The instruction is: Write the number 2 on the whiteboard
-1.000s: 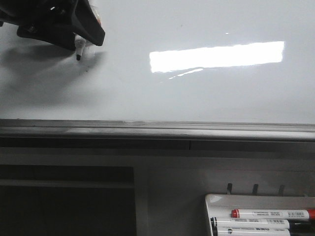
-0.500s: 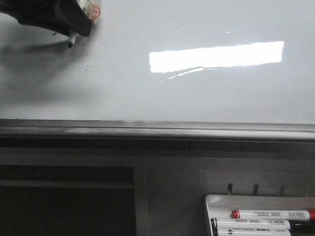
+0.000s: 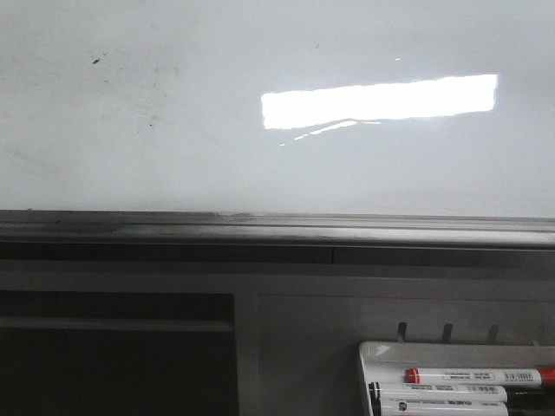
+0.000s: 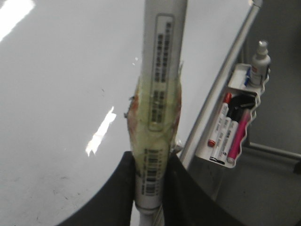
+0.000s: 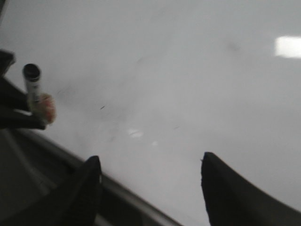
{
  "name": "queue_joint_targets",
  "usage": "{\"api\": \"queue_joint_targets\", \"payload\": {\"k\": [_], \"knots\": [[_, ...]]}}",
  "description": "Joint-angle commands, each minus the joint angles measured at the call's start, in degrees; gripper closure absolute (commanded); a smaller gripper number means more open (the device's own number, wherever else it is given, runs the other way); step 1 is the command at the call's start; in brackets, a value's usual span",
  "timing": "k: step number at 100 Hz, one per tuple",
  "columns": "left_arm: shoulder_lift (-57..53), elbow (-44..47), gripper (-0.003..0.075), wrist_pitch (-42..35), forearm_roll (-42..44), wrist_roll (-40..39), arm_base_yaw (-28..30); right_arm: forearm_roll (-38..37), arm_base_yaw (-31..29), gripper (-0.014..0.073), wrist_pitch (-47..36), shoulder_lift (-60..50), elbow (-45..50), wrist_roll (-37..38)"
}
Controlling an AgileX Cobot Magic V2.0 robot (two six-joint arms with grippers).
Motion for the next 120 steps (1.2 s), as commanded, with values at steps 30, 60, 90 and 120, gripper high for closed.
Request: {"api": "queue_joint_targets", "payload": {"k": [30,60,90,120], "knots": [[-0.68,-1.7,0.0741,6.54,3.48,11.97,-0.55,9.77,21.46,0.0183,-2.28,15.24,-3.36,-20.84],[-0.68,-1.7,0.0741,6.66,3.05,15.44,-0.55,5.56,39.85,0.0183,-23.98,22.65,-3.36,-20.83],[-0.68,-1.7,0.0741,6.78,2.05,15.44,-0.55,7.14,43.94,0.0183,-27.28,28.03,-4.57,-20.83],[-0.68,-1.7,0.0741,6.78,1.55,15.44,-0.55,11.27,44.29,0.0352,-28.03,30.25,-5.38,-20.83]]}}
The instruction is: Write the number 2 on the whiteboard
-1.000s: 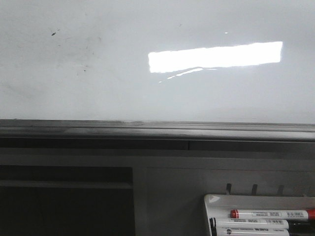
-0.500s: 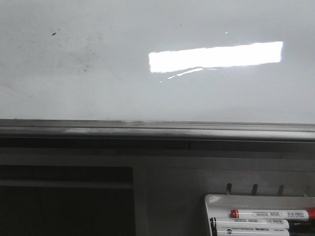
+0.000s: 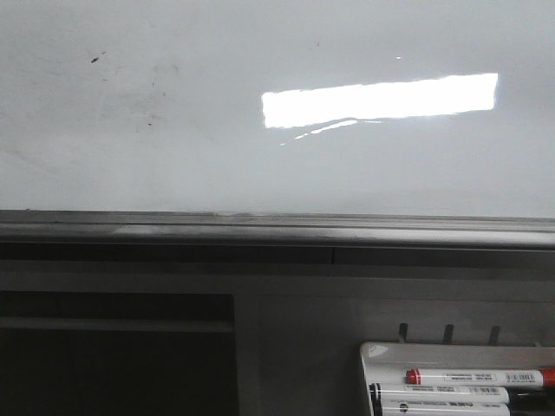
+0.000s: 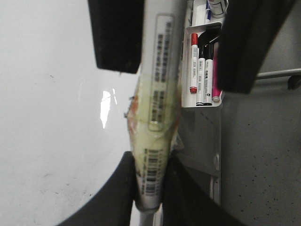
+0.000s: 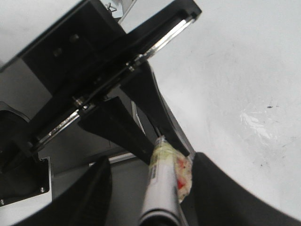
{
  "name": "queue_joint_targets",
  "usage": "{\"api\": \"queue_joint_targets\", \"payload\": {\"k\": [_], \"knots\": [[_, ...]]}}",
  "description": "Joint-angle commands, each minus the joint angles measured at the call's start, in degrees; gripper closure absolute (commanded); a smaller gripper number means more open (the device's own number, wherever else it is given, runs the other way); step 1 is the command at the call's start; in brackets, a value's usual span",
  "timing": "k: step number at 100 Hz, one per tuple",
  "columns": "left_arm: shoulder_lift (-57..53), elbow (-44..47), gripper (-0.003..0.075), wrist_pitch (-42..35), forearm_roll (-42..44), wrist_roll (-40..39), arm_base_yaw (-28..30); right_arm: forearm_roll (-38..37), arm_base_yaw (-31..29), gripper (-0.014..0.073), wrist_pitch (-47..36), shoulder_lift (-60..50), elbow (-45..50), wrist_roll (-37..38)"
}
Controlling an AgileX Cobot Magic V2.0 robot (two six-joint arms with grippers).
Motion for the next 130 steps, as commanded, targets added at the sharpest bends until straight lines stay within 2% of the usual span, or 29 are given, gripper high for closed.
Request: {"api": "queue_joint_targets", "payload": {"k": [1,28,40,47,59,64,70,82,92,105,118,130], "knots": [[-0.68,-1.7,0.0741,-2.74,-2.23,-0.17,-0.46,2.64,0.09,0.0359,-2.69,-0.36,-2.31,-0.5],[-0.68,-1.7,0.0741,-2.74,-3.18,-0.17,-0.46,2.64,0.09,0.0662,-1.13,0.14,-2.58,-0.5],[-0.8,-1.7,0.0724,-3.14,-5.07,-0.49,-0.46,2.23,0.09,0.0672,-1.68,0.14,-2.58,-0.5],[-1.05,-1.7,0.0642,-4.61,-5.8,-3.58,-0.09,0.54,-0.15,0.0672,-2.57,0.14,-2.58,-0.5],[-3.08,-1.7,0.0358,-6.55,-5.69,-9.88,-0.09,-1.71,-1.51,0.0672,-5.38,-0.07,-2.58,-0.5],[-4.14,-1.7,0.0269,-7.02,-5.56,-11.93,-0.09,-2.3,-2.66,0.0672,-6.29,-0.07,-2.58,-0.5],[-5.63,-1.7,0.0223,-7.83,-5.46,-13.35,-0.09,-3.48,-4.59,0.0672,-7.41,-0.07,-2.58,-0.5],[-10.18,-1.12,0.0253,-10.81,-3.75,-16.83,-0.09,-5.07,-9.12,0.0672,-10.16,-0.07,-2.58,-0.5],[-15.25,2.19,0.0337,-17.06,0.53,-23.9,-0.09,-9.2,-12.99,0.0672,-12.44,0.55,-2.58,-0.5],[-21.26,10.57,0.0511,-26.46,5.31,-35.77,-0.09,-14.21,-16.0,0.0672,-12.88,2.64,-2.58,-0.5],[-24.9,17.51,0.074,-34.24,4.38,-39.21,-0.09,-20.22,-16.29,0.0672,-13.38,5.21,-2.58,-0.5],[-25.8,20.21,0.0741,-36.75,1.91,-39.21,-0.09,-23.11,-16.29,0.0672,-14.29,6.94,-2.58,-0.5]]}}
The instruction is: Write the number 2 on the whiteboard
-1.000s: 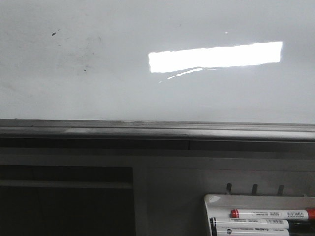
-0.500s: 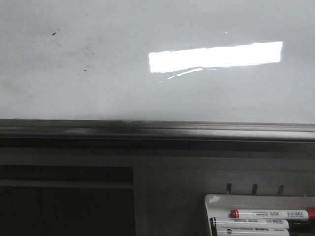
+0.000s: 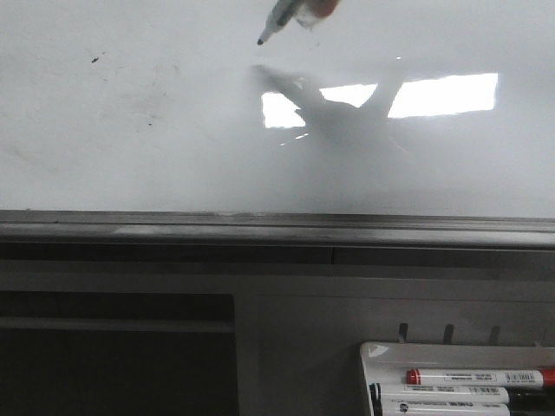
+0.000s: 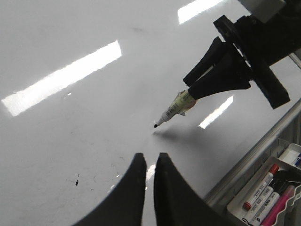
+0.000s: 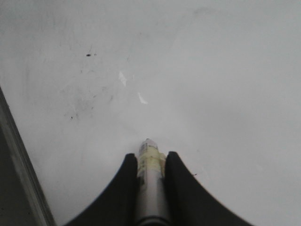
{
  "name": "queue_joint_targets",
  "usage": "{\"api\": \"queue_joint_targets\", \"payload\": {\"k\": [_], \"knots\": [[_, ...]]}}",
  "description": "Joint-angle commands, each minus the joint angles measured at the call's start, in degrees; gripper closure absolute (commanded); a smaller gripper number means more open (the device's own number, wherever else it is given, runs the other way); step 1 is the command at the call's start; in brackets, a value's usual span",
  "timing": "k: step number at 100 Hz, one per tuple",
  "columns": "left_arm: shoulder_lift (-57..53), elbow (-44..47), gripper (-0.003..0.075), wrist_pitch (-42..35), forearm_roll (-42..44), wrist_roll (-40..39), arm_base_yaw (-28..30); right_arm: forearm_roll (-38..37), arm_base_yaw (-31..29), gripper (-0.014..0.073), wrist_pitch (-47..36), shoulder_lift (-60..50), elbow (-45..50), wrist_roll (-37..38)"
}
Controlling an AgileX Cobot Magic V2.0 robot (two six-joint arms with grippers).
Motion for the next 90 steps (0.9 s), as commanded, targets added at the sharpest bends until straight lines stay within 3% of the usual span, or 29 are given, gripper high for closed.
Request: {"api": "queue_joint_targets", "payload": {"k": [1,42,75,90], "knots": [[-0.38,-0.28,0.0741,-6.9,-2.52,-1.26,-0.09,-2.72,-0.4,0.0672,-4.71,-0.15,-2.01,-0.14],[-0.38,-0.17,0.0741,-7.02,-2.56,-1.26,-0.09,-6.33,-4.9,0.0671,-4.32,1.79,-2.01,-0.14],[-0.38,-0.17,0.0741,-7.02,-2.56,-1.26,-0.09,-8.38,-12.91,0.0655,12.44,-3.69,-2.01,0.81],[-0.38,-0.17,0.0741,-7.02,-2.56,-1.26,-0.09,-8.38,-10.94,0.0655,15.17,-3.28,-0.32,2.52]]}}
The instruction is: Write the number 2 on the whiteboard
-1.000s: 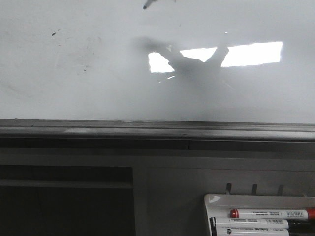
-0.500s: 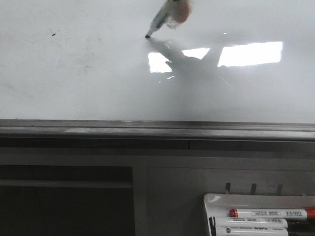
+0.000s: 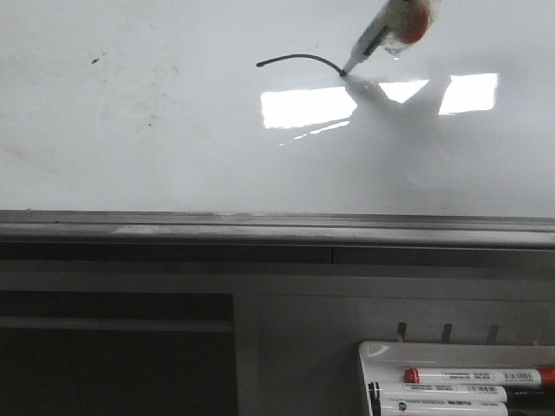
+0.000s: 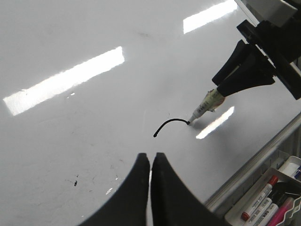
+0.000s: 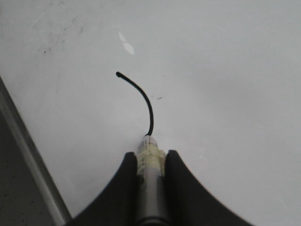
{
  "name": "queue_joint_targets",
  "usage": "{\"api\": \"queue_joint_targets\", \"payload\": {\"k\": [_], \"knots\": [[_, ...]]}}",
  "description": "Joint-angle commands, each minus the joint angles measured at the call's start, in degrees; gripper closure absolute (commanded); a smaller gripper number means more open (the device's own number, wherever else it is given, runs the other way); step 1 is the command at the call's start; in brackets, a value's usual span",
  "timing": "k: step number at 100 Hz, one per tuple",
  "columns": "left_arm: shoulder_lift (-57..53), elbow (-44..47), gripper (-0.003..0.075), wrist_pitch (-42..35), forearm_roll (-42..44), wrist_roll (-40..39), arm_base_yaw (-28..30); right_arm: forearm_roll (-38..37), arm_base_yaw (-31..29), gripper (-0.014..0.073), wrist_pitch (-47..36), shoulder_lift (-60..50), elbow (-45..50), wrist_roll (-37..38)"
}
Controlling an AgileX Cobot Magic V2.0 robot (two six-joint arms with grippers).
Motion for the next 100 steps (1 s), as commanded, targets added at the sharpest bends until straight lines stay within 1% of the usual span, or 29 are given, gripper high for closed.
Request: {"api": "queue_joint_targets", "payload": {"k": [1,14,21,29,41,53,64,84,93,100], "knots": [[0.1,-1.69,0.0741,-4.27,-0.92,-0.78,-0.09,-2.32,0.94,0.0655,0.11,-0.14,0.27,0.41],[0.1,-1.69,0.0741,-4.27,-0.92,-0.78,-0.09,-2.32,6.38,0.0655,-4.52,2.43,1.94,0.93],[0.1,-1.69,0.0741,-4.27,-0.92,-0.78,-0.09,-2.32,8.04,0.0655,-6.5,4.01,1.94,1.03],[0.1,-1.69,0.0741,-4.27,-0.92,-0.78,-0.09,-2.32,8.41,0.0655,-8.01,5.19,1.94,2.16],[0.1,-1.69,0.0741,-4.27,-0.92,-0.78,-0.09,-2.32,7.74,0.0655,-7.29,5.37,1.94,2.62],[0.1,-1.69,0.0741,-4.27,-0.92,-0.78,-0.09,-2.32,4.61,0.0655,-3.64,3.46,1.94,2.62],[0.1,-1.69,0.0741,-4.27,-0.92,-0.78,-0.09,-2.46,0.08,0.0655,0.25,0.28,1.94,3.65],[0.1,-1.69,0.0741,-4.27,-0.92,-0.78,-0.09,-5.72,-11.49,0.0655,8.65,-7.92,2.86,7.55],[0.1,-1.69,0.0741,-4.27,-0.92,-0.78,-0.09,-5.72,-15.3,0.0655,9.6,-10.46,4.3,7.64],[0.1,-1.69,0.0741,-4.38,-0.92,-0.78,-0.09,-5.72,-16.12,0.0655,9.72,-11.77,4.85,7.64]]}}
